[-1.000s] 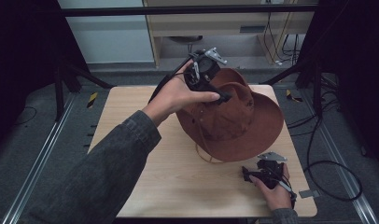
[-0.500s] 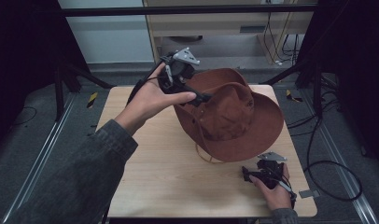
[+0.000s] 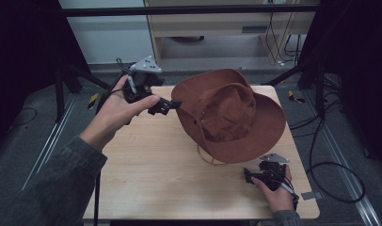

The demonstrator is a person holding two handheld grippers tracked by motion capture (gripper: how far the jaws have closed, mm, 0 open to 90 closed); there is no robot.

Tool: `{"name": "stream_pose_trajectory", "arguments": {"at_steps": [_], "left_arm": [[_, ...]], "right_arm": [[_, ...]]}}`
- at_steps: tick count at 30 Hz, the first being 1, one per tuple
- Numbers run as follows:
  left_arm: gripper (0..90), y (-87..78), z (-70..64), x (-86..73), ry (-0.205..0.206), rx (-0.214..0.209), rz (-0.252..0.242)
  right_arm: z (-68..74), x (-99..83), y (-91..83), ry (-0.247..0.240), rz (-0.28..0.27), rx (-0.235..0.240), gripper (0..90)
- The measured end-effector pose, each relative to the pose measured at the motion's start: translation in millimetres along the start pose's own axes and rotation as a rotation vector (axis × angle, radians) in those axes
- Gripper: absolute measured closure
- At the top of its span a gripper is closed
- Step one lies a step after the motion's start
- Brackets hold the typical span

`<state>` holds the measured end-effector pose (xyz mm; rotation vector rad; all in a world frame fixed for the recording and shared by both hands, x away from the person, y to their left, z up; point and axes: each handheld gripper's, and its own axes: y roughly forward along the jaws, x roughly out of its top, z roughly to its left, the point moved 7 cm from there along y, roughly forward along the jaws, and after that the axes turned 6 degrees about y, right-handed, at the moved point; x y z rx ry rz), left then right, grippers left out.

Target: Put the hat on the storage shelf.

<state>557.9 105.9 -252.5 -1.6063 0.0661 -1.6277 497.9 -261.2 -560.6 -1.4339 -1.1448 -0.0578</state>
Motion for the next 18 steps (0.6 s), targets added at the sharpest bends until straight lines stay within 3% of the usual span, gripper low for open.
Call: {"name": "stream_pose_trajectory", "arguments": {"at_steps": [11,15,18], "left_arm": [[5.5,-18.8,-5.1,-54.3,-0.025,0.021,-0.018],[5.6,-16.8,-8.4,-80.0,-0.037,0.032,-0.009],[6.1,-14.8,-8.2,-89.3,-0.043,0.042,-0.009]], "right_arm": [[-0.7,0.0,0.2,-0.001,0.001,-0.009,0.5],[-0.4,-0.4,-0.2,0.002,0.004,-0.009,0.5],[-0.5,-0.1,0.0,-0.003,0.001,-0.006,0.5]]}}
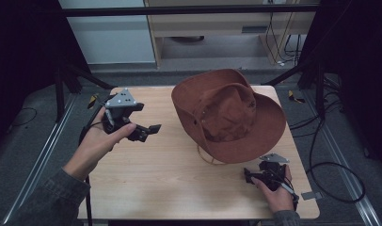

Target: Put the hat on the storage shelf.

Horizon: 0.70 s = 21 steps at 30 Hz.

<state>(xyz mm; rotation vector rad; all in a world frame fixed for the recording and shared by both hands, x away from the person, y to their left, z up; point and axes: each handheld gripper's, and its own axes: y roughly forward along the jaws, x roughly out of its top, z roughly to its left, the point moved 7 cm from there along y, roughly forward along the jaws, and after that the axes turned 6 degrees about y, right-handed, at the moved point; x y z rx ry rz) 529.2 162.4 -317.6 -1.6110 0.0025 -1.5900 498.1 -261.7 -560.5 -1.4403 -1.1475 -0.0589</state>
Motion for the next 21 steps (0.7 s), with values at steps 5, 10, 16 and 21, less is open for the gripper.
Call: {"name": "stream_pose_trajectory", "arguments": {"at_steps": [5,10,16,21], "left_arm": [[6.5,3.5,-0.8,-22.6,-0.006,0.037,-0.001],[6.6,14.7,-3.0,-51.0,-0.029,0.035,0.021],[6.5,32.5,-2.8,-85.8,-0.059,0.031,0.056],[6.4,46.1,-2.4,-110.6,-0.107,0.025,0.063]], "right_arm": [[0.0,0.0,0.0,0.000,0.001,0.000,0.5],[0.0,-0.1,-0.2,0.001,0.002,0.000,0.5],[0.0,-0.1,-0.2,-0.001,0.002,0.001,0.5],[0.0,-0.2,-0.3,-0.001,0.002,0.002,0.5]]}}
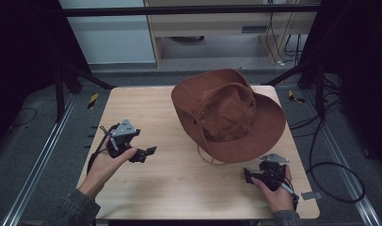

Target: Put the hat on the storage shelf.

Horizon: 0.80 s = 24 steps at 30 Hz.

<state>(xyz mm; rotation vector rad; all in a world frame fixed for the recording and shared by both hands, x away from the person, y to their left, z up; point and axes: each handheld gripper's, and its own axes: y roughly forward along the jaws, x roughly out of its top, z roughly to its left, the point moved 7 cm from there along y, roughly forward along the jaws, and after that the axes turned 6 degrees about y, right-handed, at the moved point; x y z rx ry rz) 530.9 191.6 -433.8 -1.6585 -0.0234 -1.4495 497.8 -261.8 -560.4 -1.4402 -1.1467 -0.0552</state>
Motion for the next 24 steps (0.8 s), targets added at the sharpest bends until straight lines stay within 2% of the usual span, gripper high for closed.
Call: {"name": "stream_pose_trajectory", "arguments": {"at_steps": [4,5,12,14,20,21,24], "left_arm": [[6.4,11.8,0.8,-18.6,-0.025,-0.004,0.018],[6.4,13.9,1.5,-22.2,-0.029,-0.003,0.023],[6.3,23.8,7.6,-44.5,-0.045,0.016,0.061],[6.2,26.8,9.6,-53.3,-0.061,0.014,0.074],[6.1,32.0,13.3,-68.4,-0.072,0.023,0.100],[6.1,33.2,13.6,-71.6,-0.086,0.020,0.101],[6.1,34.4,15.8,-77.9,-0.085,0.024,0.116]], "right_arm": [[0.0,0.0,0.0,0.000,0.000,-0.001,0.5],[3.2,-0.5,0.4,0.028,0.000,0.002,0.5],[3.0,-0.8,0.3,0.022,0.002,0.000,0.5],[3.0,-0.8,0.3,0.022,0.001,0.000,0.5],[3.1,-0.8,0.3,0.023,0.001,0.000,0.5],[3.1,-0.8,0.3,0.022,0.002,0.000,0.6],[3.0,-0.8,0.3,0.022,0.002,0.000,0.5]]}}
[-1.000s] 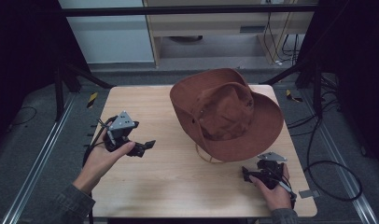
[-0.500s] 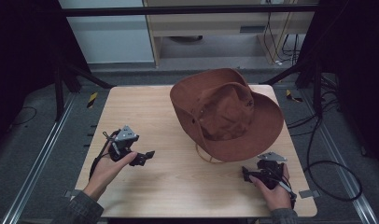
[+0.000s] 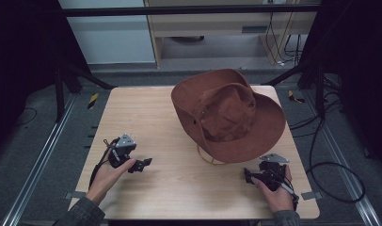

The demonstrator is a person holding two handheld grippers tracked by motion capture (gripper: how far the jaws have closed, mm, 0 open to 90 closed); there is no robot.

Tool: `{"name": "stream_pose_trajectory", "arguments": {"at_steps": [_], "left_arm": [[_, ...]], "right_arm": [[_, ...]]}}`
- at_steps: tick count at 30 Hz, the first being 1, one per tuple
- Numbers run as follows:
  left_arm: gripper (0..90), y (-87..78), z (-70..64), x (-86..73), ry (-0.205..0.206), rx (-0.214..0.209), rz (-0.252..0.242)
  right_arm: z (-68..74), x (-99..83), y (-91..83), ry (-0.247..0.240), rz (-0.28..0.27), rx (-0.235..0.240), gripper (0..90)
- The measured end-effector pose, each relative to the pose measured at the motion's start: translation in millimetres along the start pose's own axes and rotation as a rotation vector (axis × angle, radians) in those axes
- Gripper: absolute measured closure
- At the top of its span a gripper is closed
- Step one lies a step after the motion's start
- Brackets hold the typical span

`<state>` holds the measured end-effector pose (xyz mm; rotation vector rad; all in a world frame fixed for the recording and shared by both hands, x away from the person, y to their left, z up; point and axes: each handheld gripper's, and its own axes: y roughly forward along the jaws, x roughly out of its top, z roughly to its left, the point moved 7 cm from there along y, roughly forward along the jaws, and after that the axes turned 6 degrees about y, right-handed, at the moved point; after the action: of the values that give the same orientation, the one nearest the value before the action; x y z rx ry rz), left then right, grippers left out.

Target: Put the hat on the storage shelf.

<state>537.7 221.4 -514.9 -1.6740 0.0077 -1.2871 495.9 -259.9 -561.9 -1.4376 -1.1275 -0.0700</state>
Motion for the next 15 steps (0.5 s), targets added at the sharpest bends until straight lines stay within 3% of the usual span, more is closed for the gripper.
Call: {"name": "stream_pose_trajectory", "arguments": {"at_steps": [15], "left_arm": [[5.6,8.9,17.5,-32.3,-0.030,0.035,0.055]], "right_arm": [[0.1,0.0,-0.1,0.000,0.000,0.001,0.5]]}}
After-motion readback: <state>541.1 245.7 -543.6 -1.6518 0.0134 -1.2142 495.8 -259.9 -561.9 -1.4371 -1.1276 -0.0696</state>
